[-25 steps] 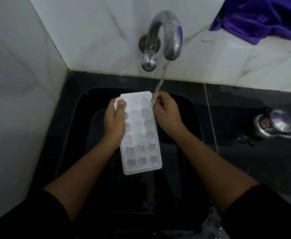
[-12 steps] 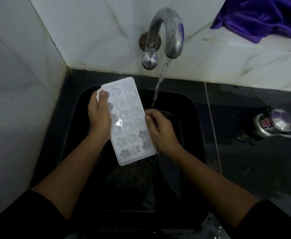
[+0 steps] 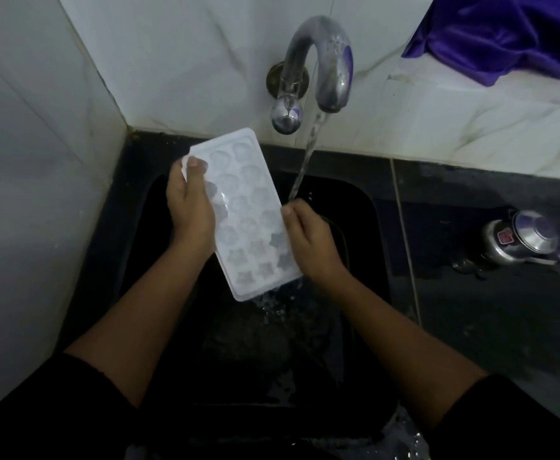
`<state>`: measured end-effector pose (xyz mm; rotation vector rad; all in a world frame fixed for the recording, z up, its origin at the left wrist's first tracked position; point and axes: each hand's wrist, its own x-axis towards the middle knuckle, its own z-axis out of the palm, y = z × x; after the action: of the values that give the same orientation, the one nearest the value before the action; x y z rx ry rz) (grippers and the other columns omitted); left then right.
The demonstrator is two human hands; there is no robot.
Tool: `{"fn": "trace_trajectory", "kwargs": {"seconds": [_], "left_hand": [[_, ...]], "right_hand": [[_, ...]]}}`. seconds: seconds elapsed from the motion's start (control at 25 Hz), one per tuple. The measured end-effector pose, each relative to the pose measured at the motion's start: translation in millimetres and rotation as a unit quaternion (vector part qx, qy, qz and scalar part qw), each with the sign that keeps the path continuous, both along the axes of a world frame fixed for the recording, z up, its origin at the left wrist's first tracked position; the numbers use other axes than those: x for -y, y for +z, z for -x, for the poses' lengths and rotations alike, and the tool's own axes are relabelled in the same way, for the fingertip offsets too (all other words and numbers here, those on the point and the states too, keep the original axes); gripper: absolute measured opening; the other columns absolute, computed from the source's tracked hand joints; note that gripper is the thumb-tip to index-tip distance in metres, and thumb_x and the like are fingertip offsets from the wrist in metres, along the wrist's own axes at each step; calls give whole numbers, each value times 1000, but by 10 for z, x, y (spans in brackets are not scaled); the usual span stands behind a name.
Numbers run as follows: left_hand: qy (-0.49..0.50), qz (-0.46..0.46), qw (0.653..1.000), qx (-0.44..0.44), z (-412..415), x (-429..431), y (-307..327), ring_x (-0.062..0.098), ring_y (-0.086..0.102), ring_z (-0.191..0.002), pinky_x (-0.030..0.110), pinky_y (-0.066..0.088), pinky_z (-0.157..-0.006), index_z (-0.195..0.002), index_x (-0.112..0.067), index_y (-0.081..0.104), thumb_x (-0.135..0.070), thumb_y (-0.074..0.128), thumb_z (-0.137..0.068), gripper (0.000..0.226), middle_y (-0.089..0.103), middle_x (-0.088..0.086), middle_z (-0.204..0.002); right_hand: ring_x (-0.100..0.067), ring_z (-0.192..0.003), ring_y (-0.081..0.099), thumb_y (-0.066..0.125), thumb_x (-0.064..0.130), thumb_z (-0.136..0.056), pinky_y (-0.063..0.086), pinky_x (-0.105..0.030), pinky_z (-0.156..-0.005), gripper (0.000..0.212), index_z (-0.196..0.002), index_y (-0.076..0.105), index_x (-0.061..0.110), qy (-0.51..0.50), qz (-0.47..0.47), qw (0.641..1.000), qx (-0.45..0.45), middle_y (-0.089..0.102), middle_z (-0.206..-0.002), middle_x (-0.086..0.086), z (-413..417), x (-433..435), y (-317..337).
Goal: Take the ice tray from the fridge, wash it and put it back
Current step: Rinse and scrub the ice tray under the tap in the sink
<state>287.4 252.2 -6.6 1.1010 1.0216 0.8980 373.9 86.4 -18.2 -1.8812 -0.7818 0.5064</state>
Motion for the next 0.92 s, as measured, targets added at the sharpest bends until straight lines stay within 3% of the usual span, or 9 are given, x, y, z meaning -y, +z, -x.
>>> {"fn": "trace_trajectory", "kwargs": {"seconds": [0.08,0.2,0.32,0.44,0.52,0.6,0.72,0.8,0.92], "left_hand": [[23,23,999,9,-12,-93,13,7,62,-80,30,58,-74,-105,-19,65,-34,54,-108,19,67,-6,-97],[76,88,993,20,-64,-119,-1,9,65,-87,27,57,-73,-113,-17,65,-40,51,-109,27,66,-7,-99],[142,162,976,19,-75,-77,-26,8,65,-94,18,57,-63,-122,-14,60,-44,44,-112,35,64,-10,-104],[139,205,968,42,65,-169,-103,19,73,-106,40,64,-87,-124,-16,63,-57,49,-105,47,71,-4,-118],[118,218,966,68,211,-245,-164,24,79,-100,47,65,-86,-125,-18,66,-62,56,-100,51,77,2,-119],[78,221,968,86,374,-243,-175,24,79,-101,43,66,-82,-132,-18,68,-54,56,-104,47,79,4,-119],[41,230,968,89,589,-203,-253,23,78,-105,39,66,-78,-135,-16,66,-40,47,-110,39,79,5,-121],[39,250,963,88,696,-200,-364,24,78,-104,37,65,-72,-133,-17,65,-36,43,-112,36,79,5,-118],[17,271,960,73,784,-154,-517,25,77,-102,38,66,-70,-125,-17,68,-27,41,-112,31,80,5,-112]], "right_hand": [[-4,-72,56,49,30,-109,47,-30,-67,23,-87,57,28,19,12,1000,-17,59,-78,12,61,200,-110],[-17,-74,67,53,23,-109,58,-32,-60,18,-96,66,20,-59,-37,979,-192,70,-84,5,91,293,-135],[-24,-91,75,57,13,-106,64,-44,-79,19,-123,66,8,-120,-123,918,-357,78,-107,-9,160,265,-89],[-30,-103,75,58,9,-104,63,-44,-81,26,-130,63,6,-154,-153,880,-423,76,-118,-13,214,191,-119],[-30,-91,74,59,10,-104,64,-40,-72,18,-118,67,1,-209,-126,877,-414,78,-105,-14,179,56,-130],[-28,-80,72,59,10,-104,62,-40,-69,13,-104,69,2,-254,-116,884,-375,77,-92,-14,79,-108,-103],[-26,-88,74,56,7,-105,64,-42,-81,17,-105,73,4,-206,-115,928,-289,78,-102,-16,-46,-267,-6],[-18,-90,74,53,2,-105,63,-35,-83,21,-108,72,10,-148,-101,954,-242,77,-104,-10,-46,-310,28],[3,-73,58,54,15,-107,48,-15,-66,18,-91,63,17,-147,-28,982,-111,64,-84,6,-103,-360,69]]}}
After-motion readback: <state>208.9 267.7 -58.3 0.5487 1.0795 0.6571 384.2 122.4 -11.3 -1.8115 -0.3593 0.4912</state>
